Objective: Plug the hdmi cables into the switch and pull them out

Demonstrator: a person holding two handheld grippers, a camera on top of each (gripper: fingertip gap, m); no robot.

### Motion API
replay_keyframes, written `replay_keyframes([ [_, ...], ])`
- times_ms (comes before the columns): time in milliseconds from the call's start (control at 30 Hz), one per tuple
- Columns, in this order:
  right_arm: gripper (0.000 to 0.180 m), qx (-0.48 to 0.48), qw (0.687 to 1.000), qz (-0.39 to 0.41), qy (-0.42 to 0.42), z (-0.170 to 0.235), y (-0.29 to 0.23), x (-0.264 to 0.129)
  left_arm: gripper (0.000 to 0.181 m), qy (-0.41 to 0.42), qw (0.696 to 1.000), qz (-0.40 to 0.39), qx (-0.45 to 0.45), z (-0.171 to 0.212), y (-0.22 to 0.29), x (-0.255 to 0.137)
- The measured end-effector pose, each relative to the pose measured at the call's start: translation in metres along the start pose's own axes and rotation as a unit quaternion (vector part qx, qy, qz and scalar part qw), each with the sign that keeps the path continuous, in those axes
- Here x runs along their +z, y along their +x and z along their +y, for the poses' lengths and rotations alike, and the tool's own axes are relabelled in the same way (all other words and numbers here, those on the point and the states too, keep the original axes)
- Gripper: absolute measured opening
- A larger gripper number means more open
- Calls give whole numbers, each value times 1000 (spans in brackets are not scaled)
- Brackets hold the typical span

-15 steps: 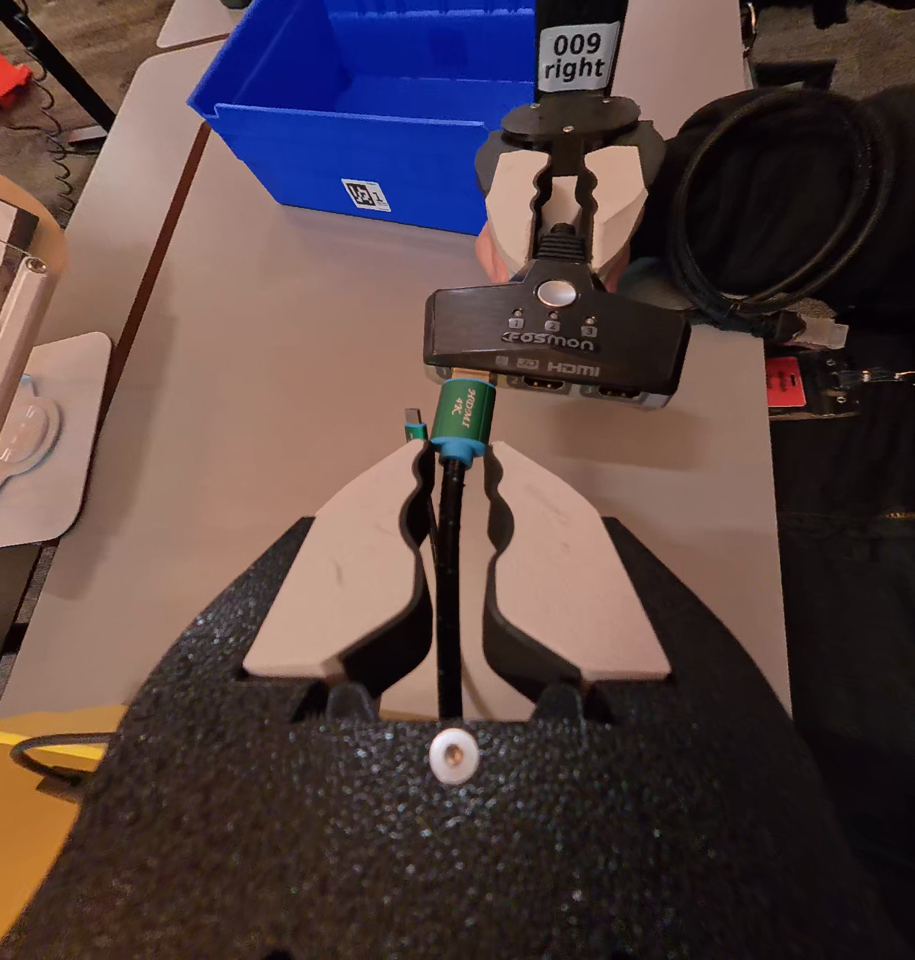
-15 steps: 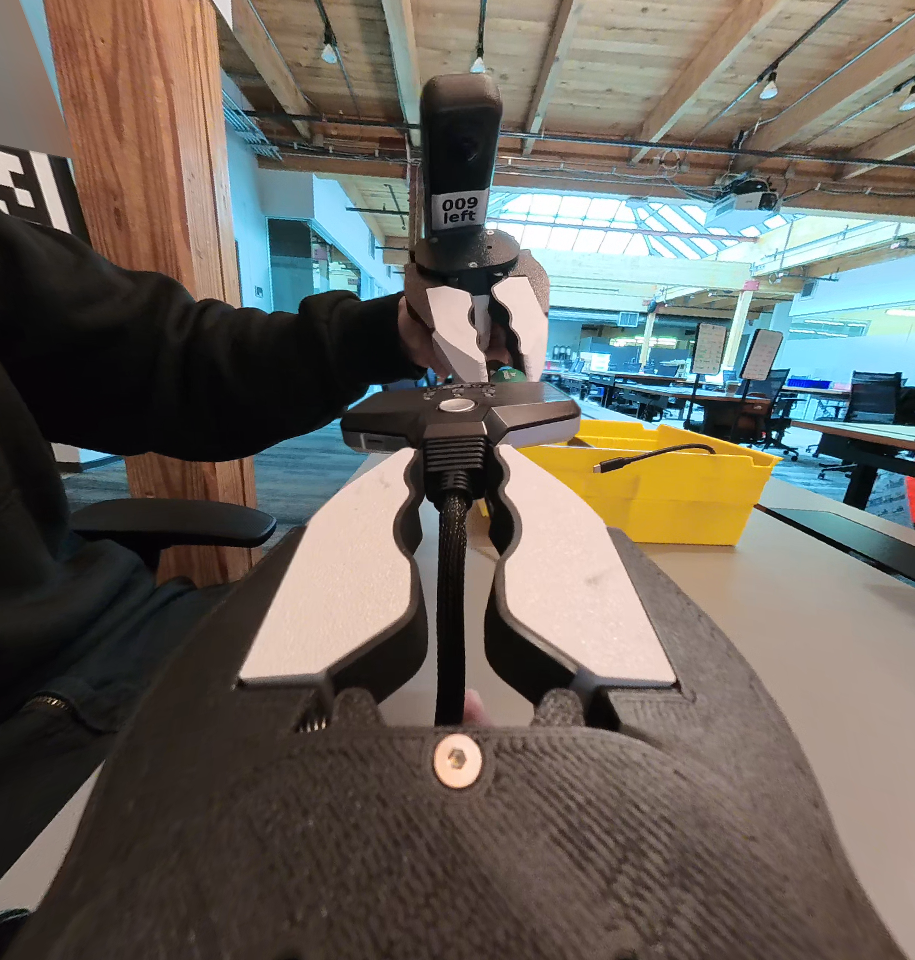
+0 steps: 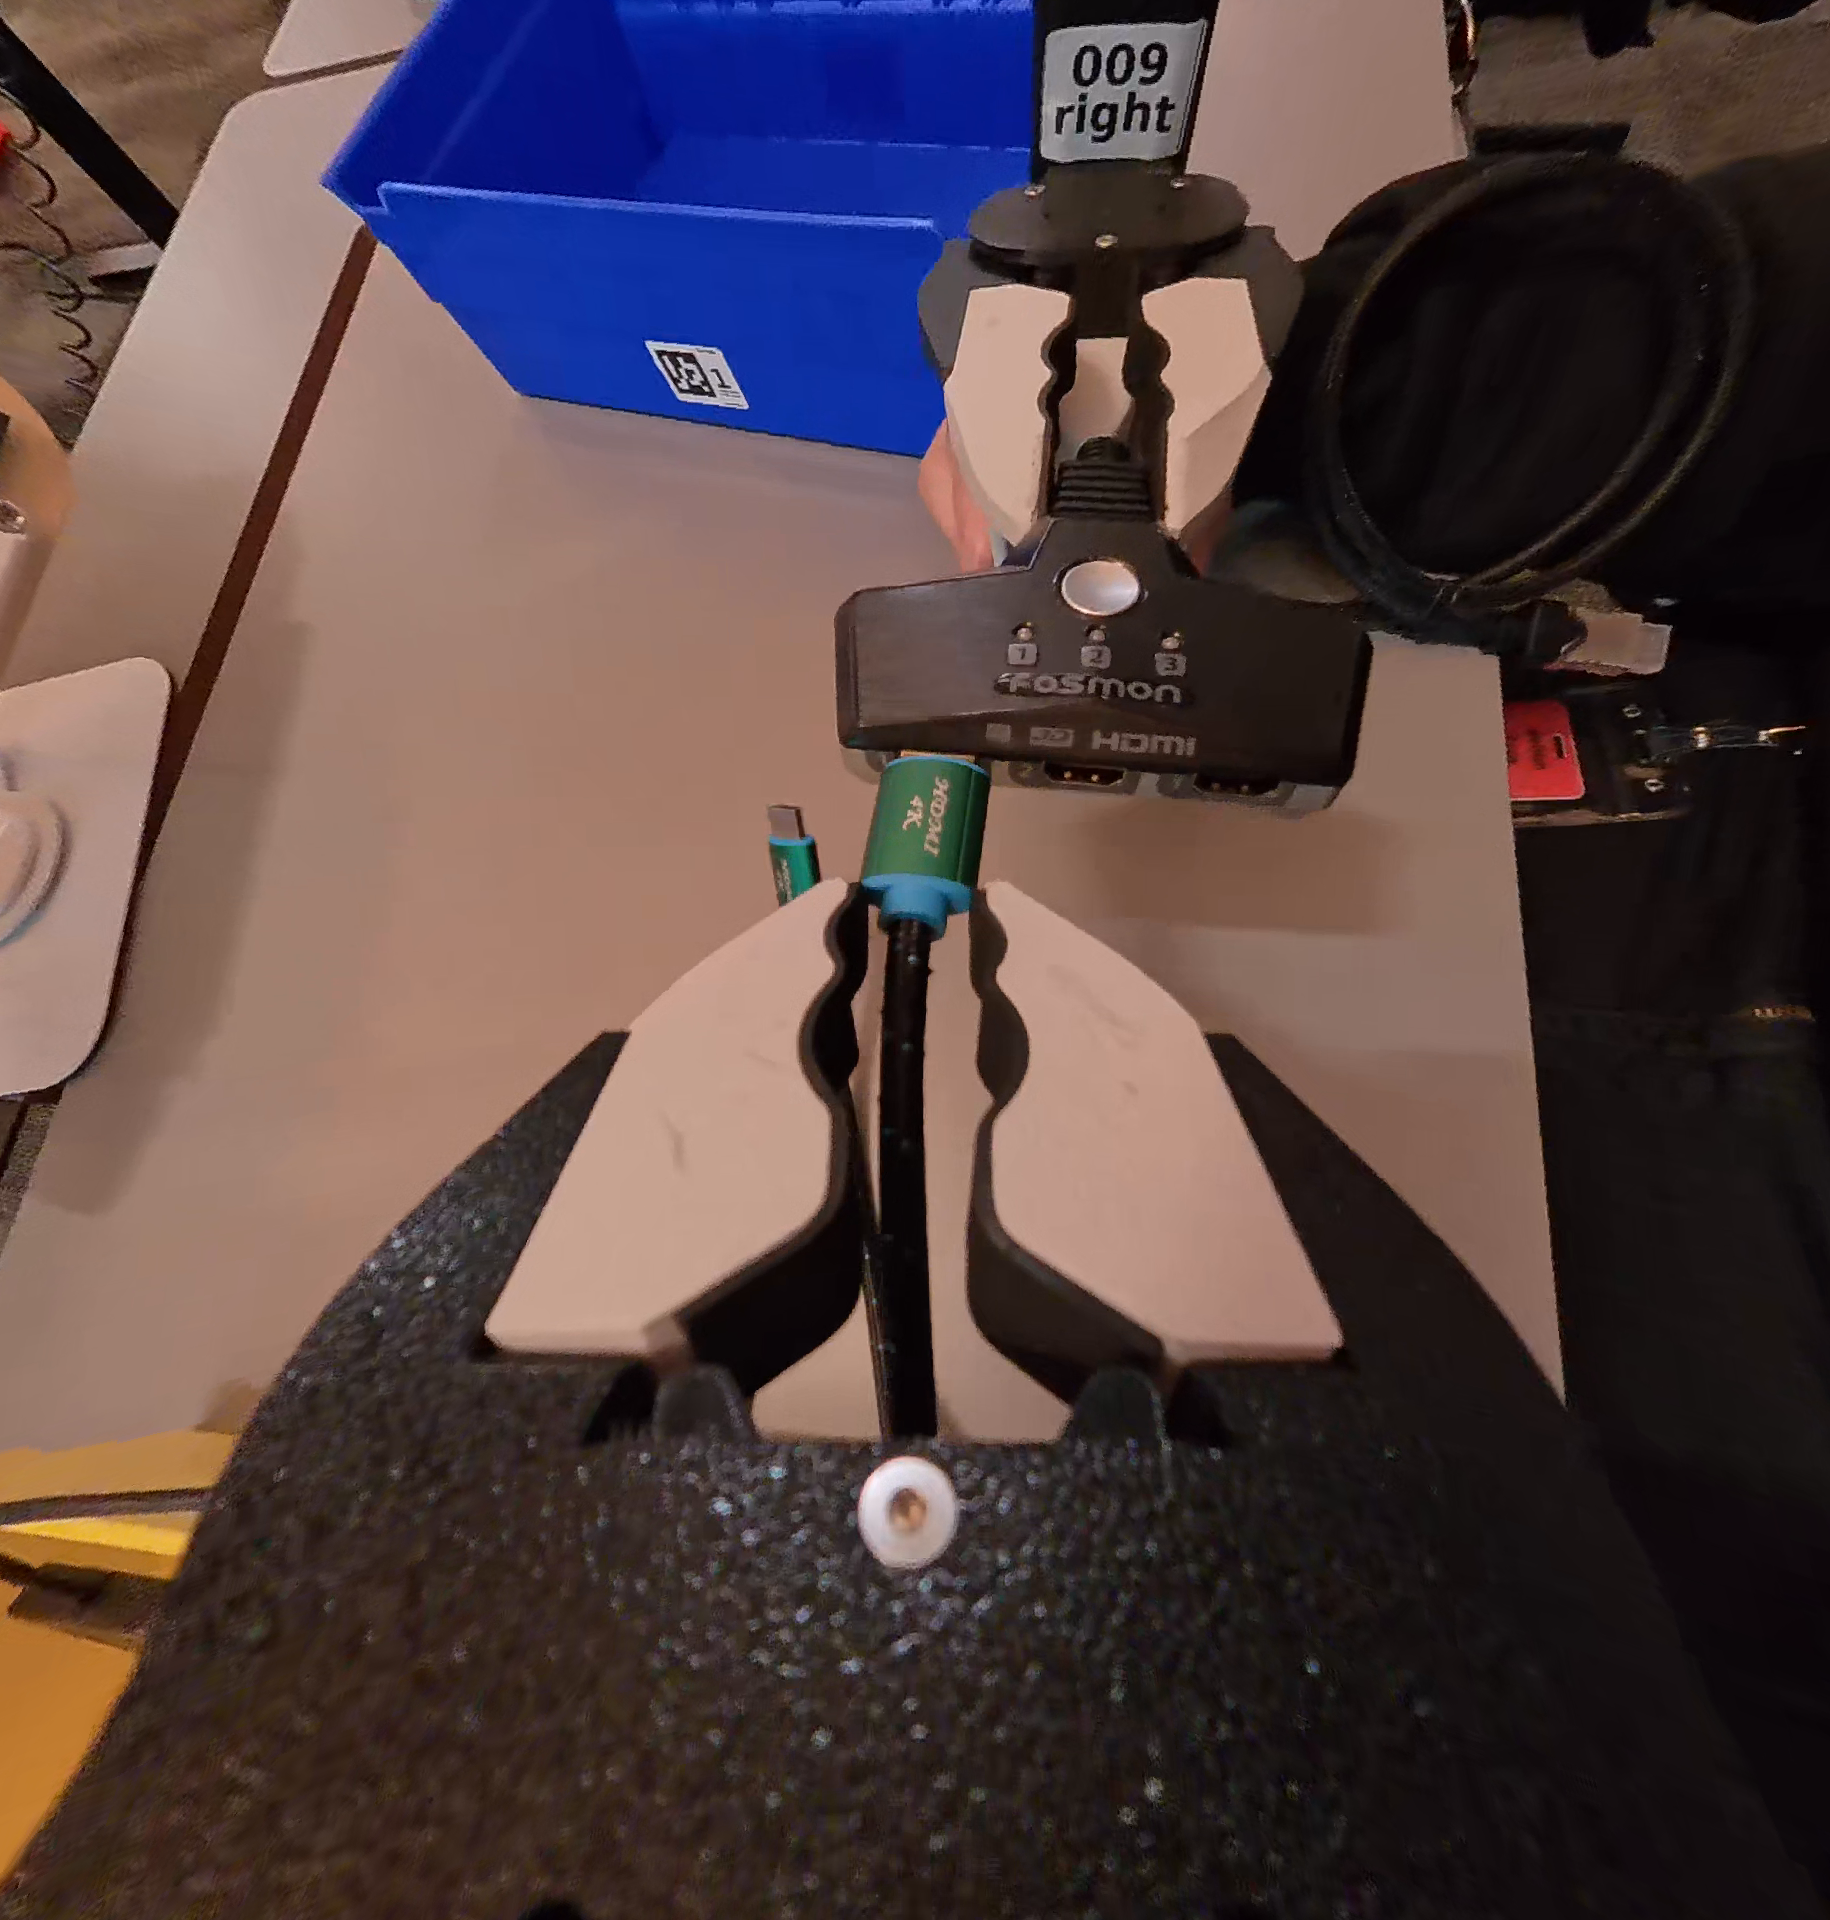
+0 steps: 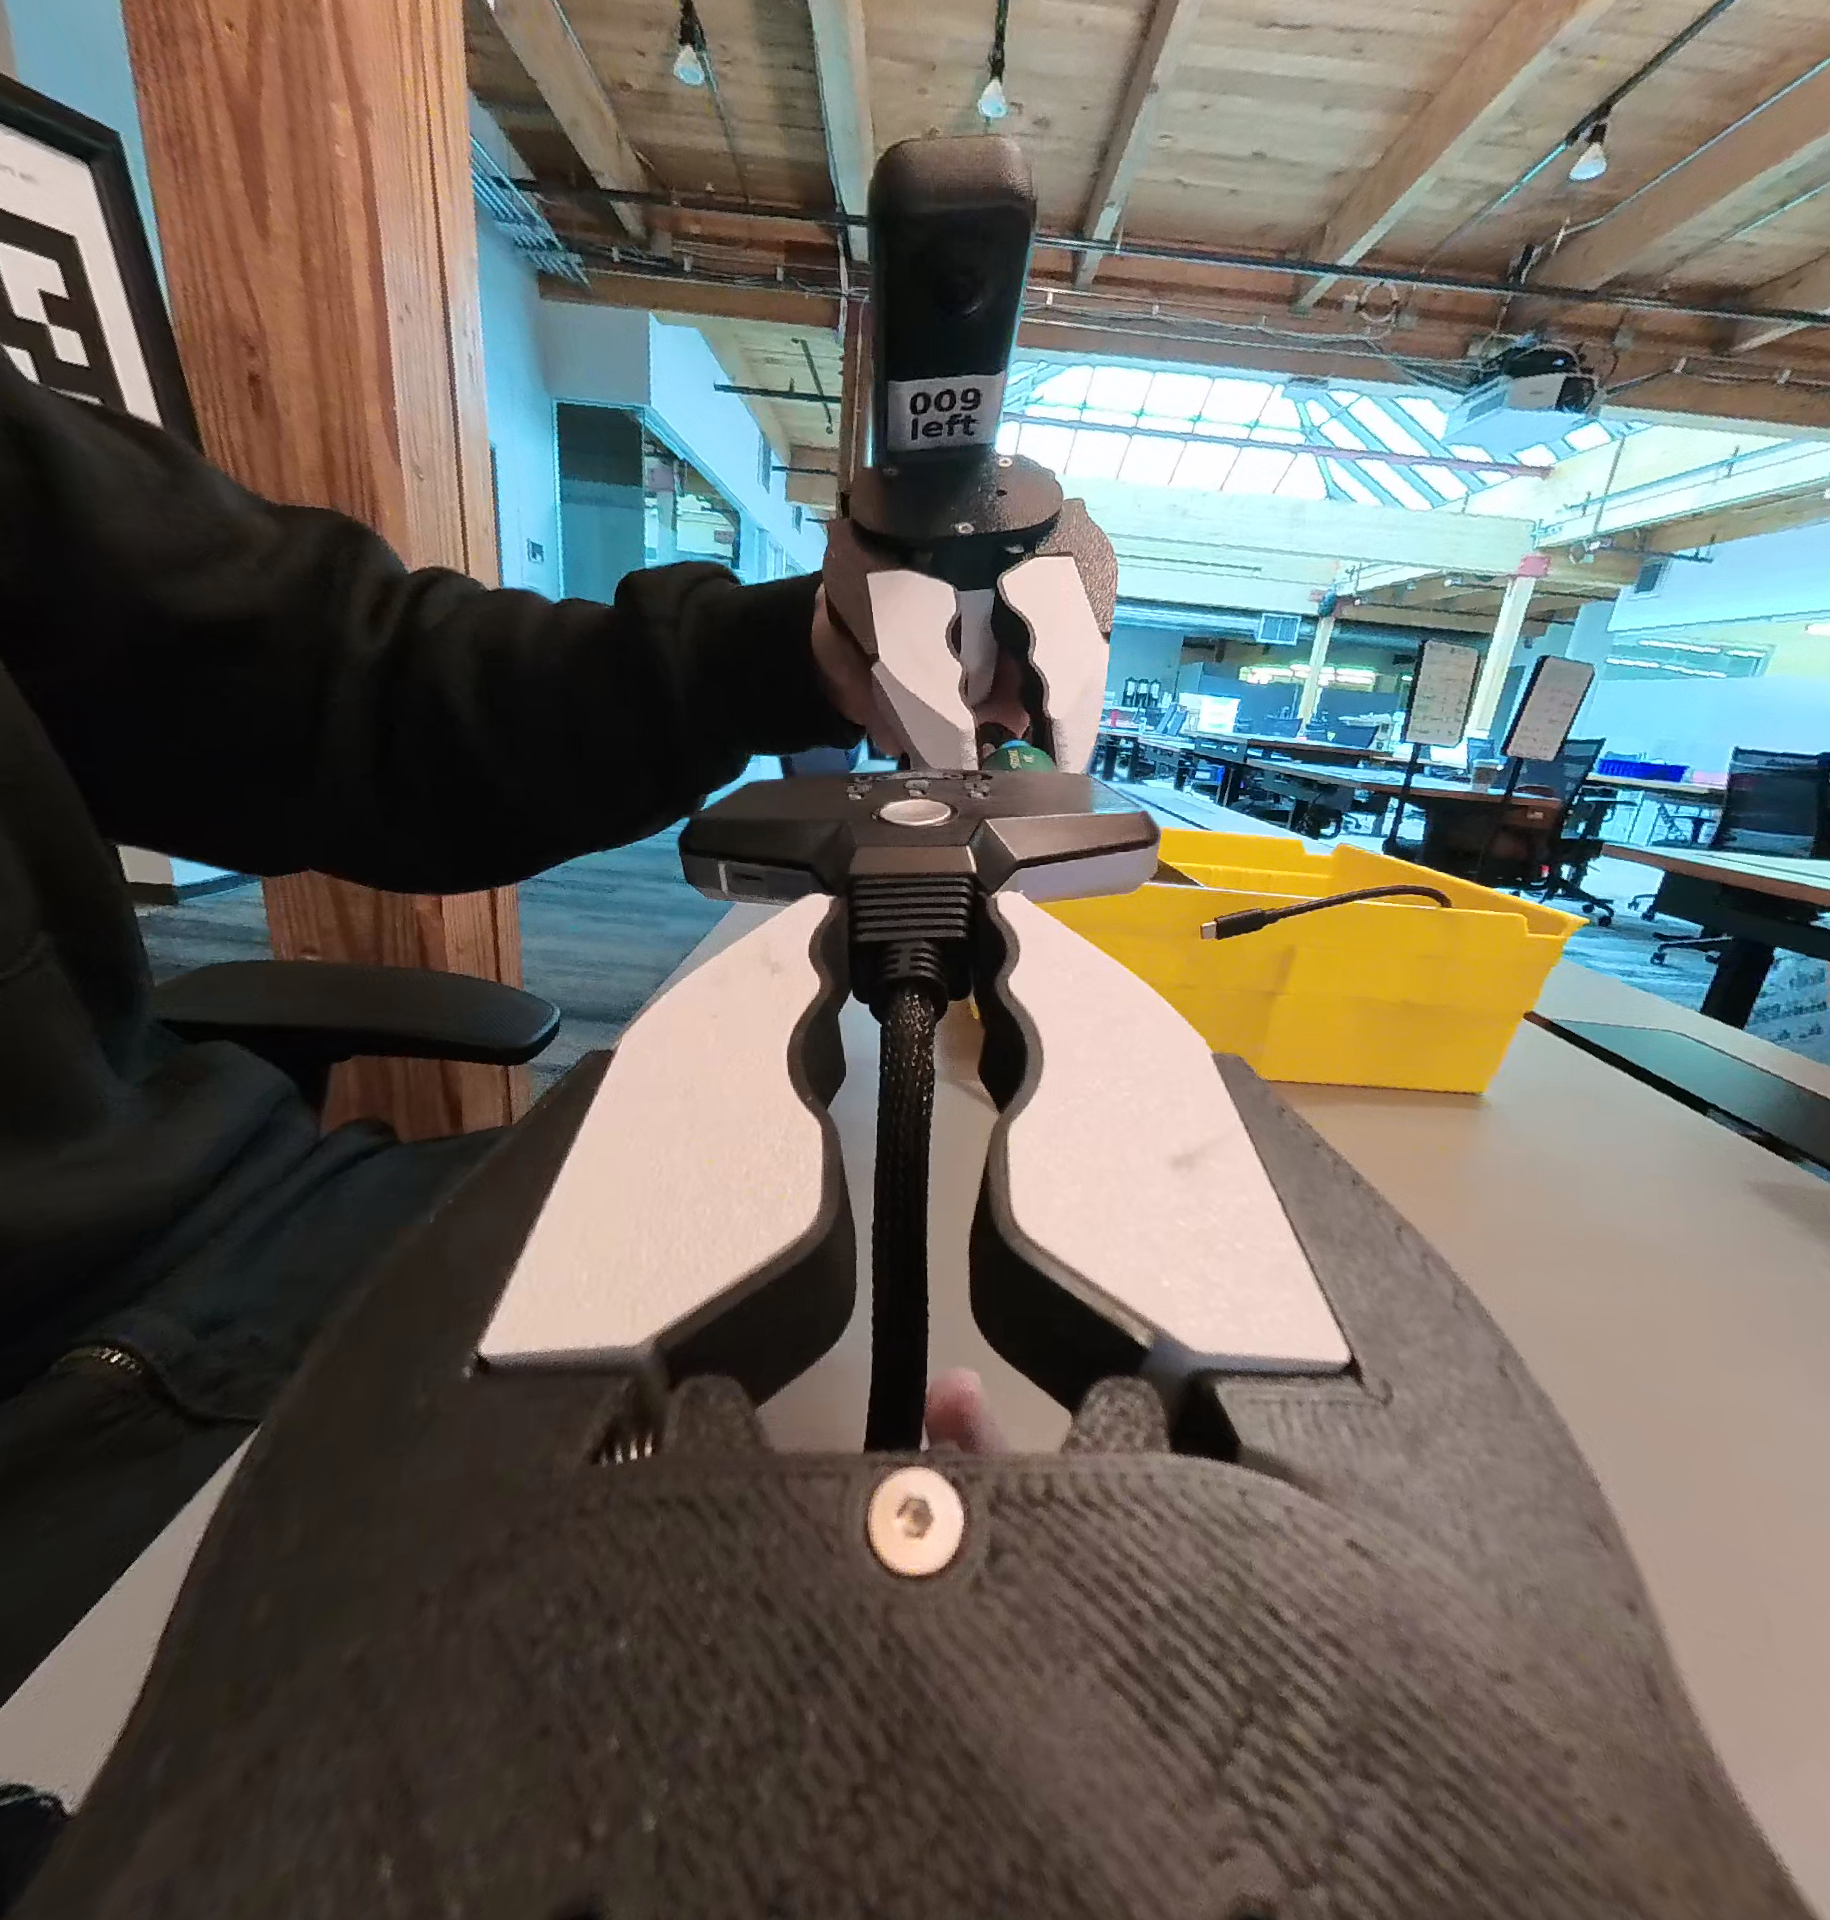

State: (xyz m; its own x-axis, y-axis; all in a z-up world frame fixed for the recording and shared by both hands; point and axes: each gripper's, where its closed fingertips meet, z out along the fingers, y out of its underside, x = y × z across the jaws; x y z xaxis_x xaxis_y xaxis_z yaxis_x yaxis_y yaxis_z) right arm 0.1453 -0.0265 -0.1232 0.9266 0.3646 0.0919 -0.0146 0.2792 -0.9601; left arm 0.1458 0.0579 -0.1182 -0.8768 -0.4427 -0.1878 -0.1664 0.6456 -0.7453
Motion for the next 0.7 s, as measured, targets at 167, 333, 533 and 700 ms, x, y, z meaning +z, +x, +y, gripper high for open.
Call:
replay_keyframes([
  [167,23,-3,1000,4,1,0,1,-1,18,-4,1000,-20,-6,2,-2,3],
  [333,23,-13,999,0,48,-19,1,-9,19,50,999,-18,8,-20,1,0],
  [533,23,-14,995,76,65,-26,23,-22,31,182,980,-76,-33,-57,-29,-54],
  [700,22,-17,992,116,55,-21,35,-22,38,46,973,-191,-119,20,-80,-106],
])
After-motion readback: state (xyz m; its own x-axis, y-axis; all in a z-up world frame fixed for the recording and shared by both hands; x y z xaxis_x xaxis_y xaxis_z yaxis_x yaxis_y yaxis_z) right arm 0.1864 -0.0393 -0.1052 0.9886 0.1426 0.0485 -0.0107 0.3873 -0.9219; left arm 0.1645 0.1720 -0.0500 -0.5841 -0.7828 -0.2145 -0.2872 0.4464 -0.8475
